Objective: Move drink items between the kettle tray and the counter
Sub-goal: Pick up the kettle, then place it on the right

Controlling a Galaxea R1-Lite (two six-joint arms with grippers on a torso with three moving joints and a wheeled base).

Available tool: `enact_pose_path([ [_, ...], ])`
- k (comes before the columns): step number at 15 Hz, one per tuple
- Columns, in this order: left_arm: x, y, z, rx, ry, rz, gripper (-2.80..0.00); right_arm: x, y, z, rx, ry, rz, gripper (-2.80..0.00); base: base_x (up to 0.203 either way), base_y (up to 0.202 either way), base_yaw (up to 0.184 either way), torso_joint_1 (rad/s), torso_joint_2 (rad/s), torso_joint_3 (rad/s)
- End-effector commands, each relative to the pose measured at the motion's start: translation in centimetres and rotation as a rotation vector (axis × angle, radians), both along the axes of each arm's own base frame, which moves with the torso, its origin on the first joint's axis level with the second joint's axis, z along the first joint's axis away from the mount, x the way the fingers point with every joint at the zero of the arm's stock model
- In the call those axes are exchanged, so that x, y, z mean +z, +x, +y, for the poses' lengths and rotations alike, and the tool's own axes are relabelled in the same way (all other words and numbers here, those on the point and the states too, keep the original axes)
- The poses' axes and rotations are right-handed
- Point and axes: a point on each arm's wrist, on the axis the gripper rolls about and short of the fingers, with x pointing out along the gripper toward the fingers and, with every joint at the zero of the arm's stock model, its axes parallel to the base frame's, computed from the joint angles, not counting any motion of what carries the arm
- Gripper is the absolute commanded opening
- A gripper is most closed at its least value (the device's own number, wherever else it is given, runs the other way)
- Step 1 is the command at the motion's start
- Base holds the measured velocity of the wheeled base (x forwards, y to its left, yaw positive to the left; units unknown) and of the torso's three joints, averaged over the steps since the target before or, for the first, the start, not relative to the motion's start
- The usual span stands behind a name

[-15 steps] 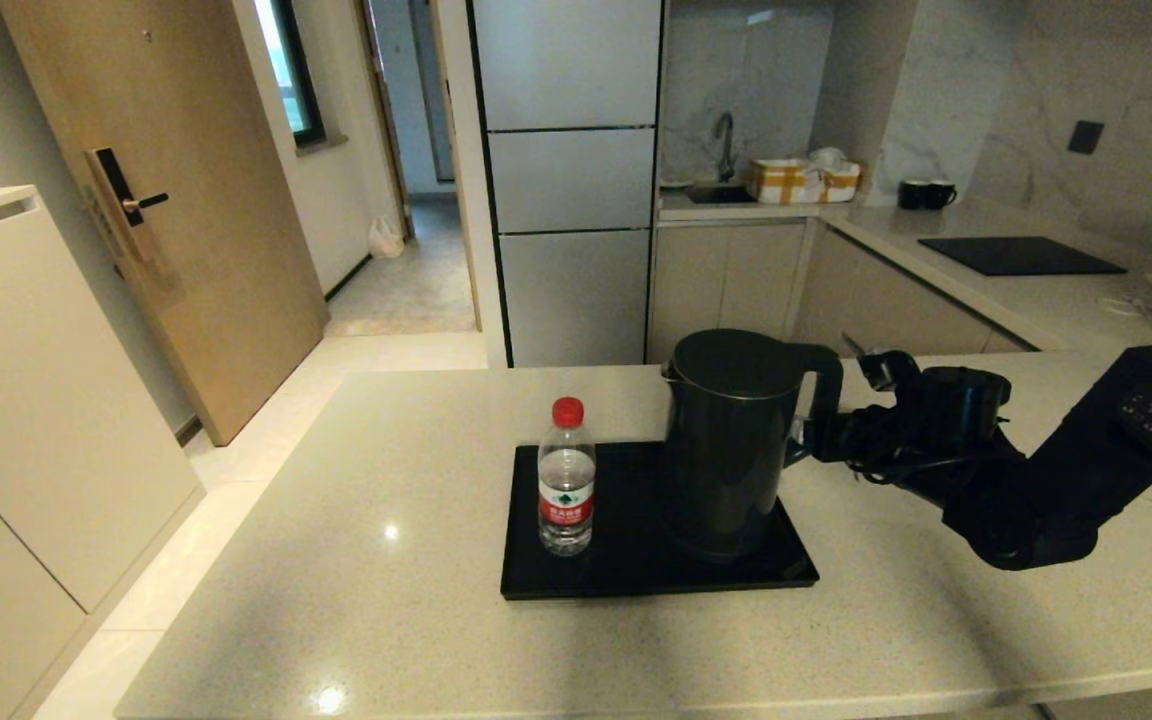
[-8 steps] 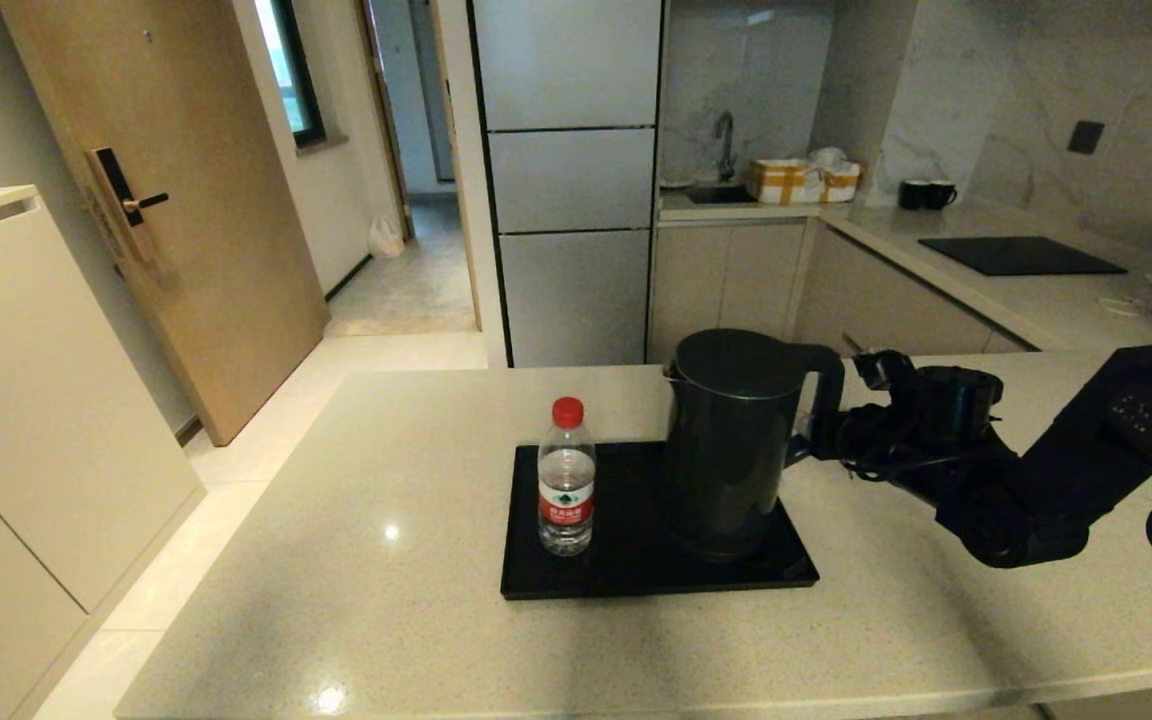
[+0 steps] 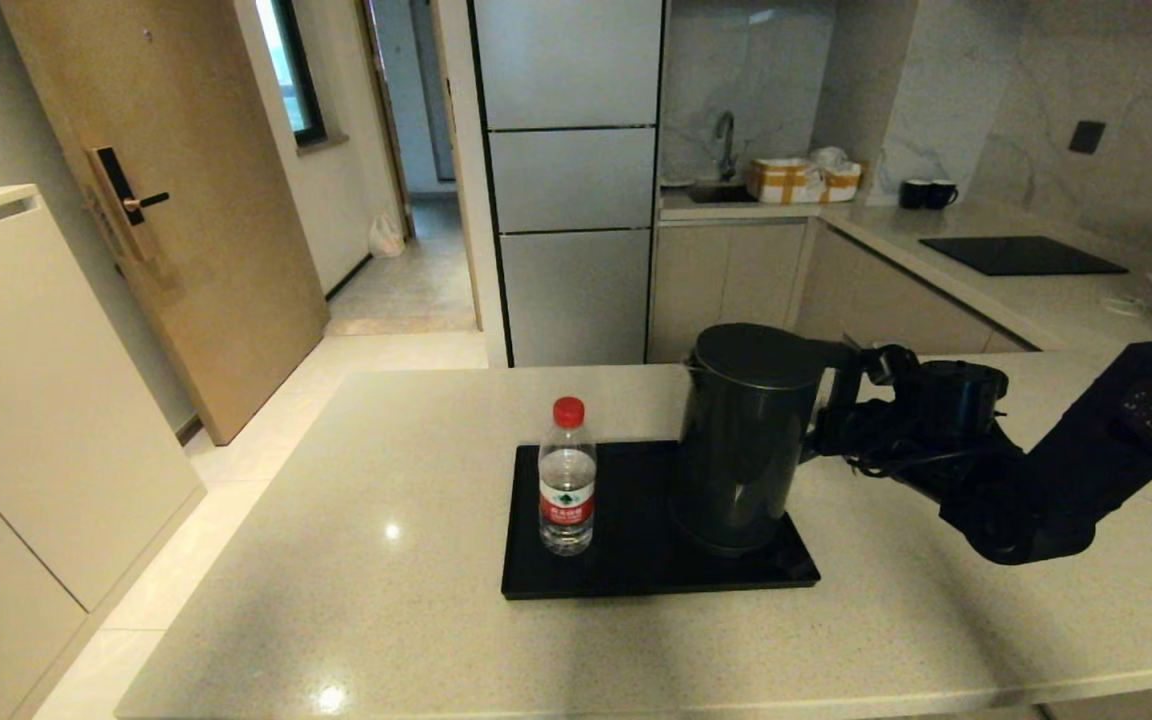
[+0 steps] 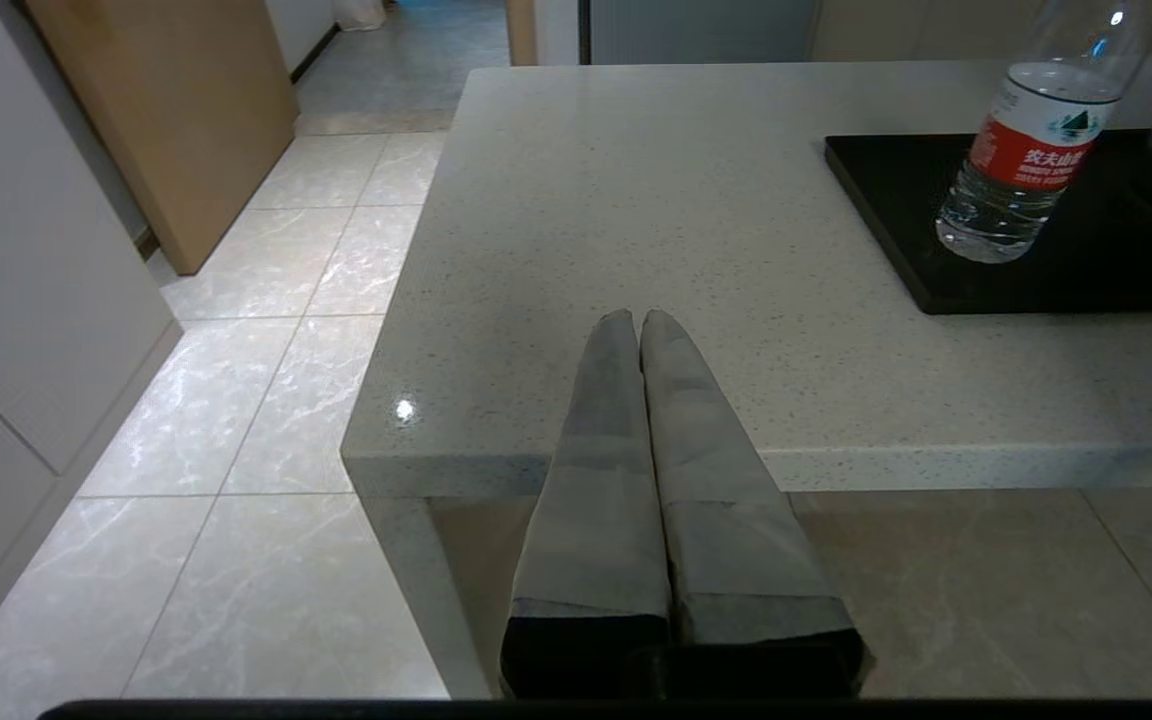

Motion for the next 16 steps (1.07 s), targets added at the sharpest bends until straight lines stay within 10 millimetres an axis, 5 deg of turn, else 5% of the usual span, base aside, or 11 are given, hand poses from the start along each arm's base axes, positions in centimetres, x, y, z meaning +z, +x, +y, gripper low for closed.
enact_pose_path([
  [1, 0.0, 0.0, 0.0, 0.001, 0.0, 0.001, -2.8, 0.7, -0.1, -0.1, -0.018, 0.005, -0.024, -2.8, 0.0, 0.0, 0.0, 0.0, 0.0, 0.0],
  [13, 0.0, 0.0, 0.0, 0.001, 0.0, 0.001, -2.8, 5.2, -0.6, -0.7, -0.064, 0.084, -0.071, -2.8, 0.0, 0.0, 0.0, 0.0, 0.0, 0.0],
  [16, 0.0, 0.0, 0.0, 0.002, 0.0, 0.001, -2.8, 6.1, -0.4, -5.0, -0.2, 0.072, -0.066, -2.8, 0.0, 0.0, 0.0, 0.0, 0.0, 0.0],
])
